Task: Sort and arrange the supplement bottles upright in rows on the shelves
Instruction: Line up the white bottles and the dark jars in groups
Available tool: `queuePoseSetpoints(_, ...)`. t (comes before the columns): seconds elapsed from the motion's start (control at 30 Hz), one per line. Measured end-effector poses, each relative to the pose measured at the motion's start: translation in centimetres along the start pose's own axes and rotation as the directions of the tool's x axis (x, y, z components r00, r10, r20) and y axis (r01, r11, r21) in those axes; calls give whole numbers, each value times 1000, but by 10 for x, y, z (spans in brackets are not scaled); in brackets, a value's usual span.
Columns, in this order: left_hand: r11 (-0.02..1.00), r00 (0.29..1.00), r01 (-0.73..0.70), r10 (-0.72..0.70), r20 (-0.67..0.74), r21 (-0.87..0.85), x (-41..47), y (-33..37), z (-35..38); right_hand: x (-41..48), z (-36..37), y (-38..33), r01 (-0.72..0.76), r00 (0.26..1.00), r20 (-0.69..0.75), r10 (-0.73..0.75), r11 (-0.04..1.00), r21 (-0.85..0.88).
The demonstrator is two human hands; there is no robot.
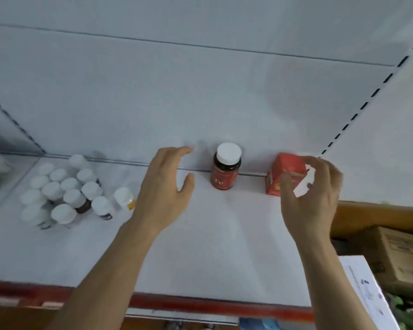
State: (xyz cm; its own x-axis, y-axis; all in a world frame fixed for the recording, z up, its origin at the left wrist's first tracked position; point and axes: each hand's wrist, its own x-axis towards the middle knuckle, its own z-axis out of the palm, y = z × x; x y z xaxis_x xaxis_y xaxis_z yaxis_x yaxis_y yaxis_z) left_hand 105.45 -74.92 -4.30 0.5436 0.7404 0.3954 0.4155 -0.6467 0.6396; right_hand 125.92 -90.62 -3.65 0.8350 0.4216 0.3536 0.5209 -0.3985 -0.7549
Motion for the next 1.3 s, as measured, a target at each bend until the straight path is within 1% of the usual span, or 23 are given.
queuePoseSetpoints(0.03, 998, 998, 27, -23, -63, 60, -7, -7, -17, -7, 5, -7, 62, 998, -26, -62, 998, 30)
queuePoseSetpoints(0.1, 984, 984, 85, -59, -165, 156, -21, -21, -52, -16, 21, -24, 192, 981, -1, -193, 977, 90)
queuePoseSetpoints(0.2, 946, 939, 221, -141, -315, 236, -44, -45, -98, -25, 56, -61, 303, 925, 156, -346, 921, 244)
queuePoseSetpoints(0.27, 909, 907, 325, -221, -359, 261, -62, -66, -118, -33, 84, -84, 348, 846, 292, -445, 878, 328)
queuePoseSetpoints(0.3, 893, 900, 356, -249, -357, 276, -70, -76, -125, -39, 100, -94, 337, 793, 391, -468, 871, 358)
queuePoseSetpoints(0.33, 880, 906, 366, -264, -330, 302, -75, -85, -130, -46, 117, -103, 305, 717, 511, -474, 873, 380)
queuePoseSetpoints(0.4, 857, 949, 311, -256, -186, 410, -80, -98, -133, -60, 148, -118, 225, 484, 761, -433, 901, 370)
queuePoseSetpoints(0.43, 847, 966, 257, -241, -95, 466, -80, -104, -132, -68, 161, -124, 233, 362, 831, -422, 904, 358)
queuePoseSetpoints(0.47, 847, 976, 197, -217, -18, 494, -79, -109, -130, -77, 172, -126, 262, 279, 855, -438, 891, 371)
queuePoseSetpoints(0.5, 856, 983, 138, -182, 40, 498, -77, -114, -128, -84, 180, -127, 282, 255, 849, -462, 876, 391)
queuePoseSetpoints(0.53, 869, 987, 84, -139, 78, 488, -74, -117, -125, -90, 185, -124, 275, 291, 834, -469, 876, 397)
queuePoseSetpoints(0.6, 889, 989, 2, -69, 131, 459, -68, -123, -121, -92, 188, -118, 187, 439, 807, -394, 919, 347)
queuePoseSetpoints(0.63, 893, 987, -27, -46, 152, 449, -65, -126, -120, -91, 186, -116, 110, 498, 804, -325, 943, 313)
queuePoseSetpoints(0.7, 907, 989, -71, 10, 149, 415, -62, -132, -121, -87, 182, -115, -104, 568, 805, -170, 956, 276)
queuePoseSetpoints(0.73, 937, 993, -65, 27, 113, 345, -61, -133, -125, -85, 181, -116, -192, 592, 800, -96, 948, 256)
queuePoseSetpoints(0.8, 997, 999, 31, -30, -16, 68, -60, -133, -141, -85, 178, -121, -284, 651, 759, 15, 932, 226)
queuePoseSetpoints(0.87, 956, 977, 135, -173, -126, -262, -64, -139, -161, -93, 180, -128, -376, 706, 703, 83, 886, 272)
queuePoseSetpoints(0.93, 906, 955, 150, -237, -180, -395, -67, -152, -180, -105, 184, -140, -443, 749, 650, 130, 827, 346)
queuePoseSetpoints(1.0, 859, 935, 160, -290, -205, -487, -72, -167, -199, -118, 190, -159, -437, 791, 596, 140, 811, 389)
queuePoseSetpoints(1.07, 789, 890, 187, -388, -238, -585, -80, -177, -219, -131, 194, -182, -370, 821, 566, 77, 827, 424)
queuePoseSetpoints(1.17, 706, 795, 201, -523, -307, -680, -103, -191, -255, -145, 205, -222, -150, 857, 505, -104, 887, 437)
queuePoseSetpoints(1.23, 713, 742, 189, -554, -378, -675, -121, -198, -279, -155, 215, -252, 31, 864, 435, -252, 890, 454)
queuePoseSetpoints(1.3, 740, 682, 199, -575, -451, -643, -143, -206, -299, -169, 230, -281, 161, 826, 415, -381, 866, 474)
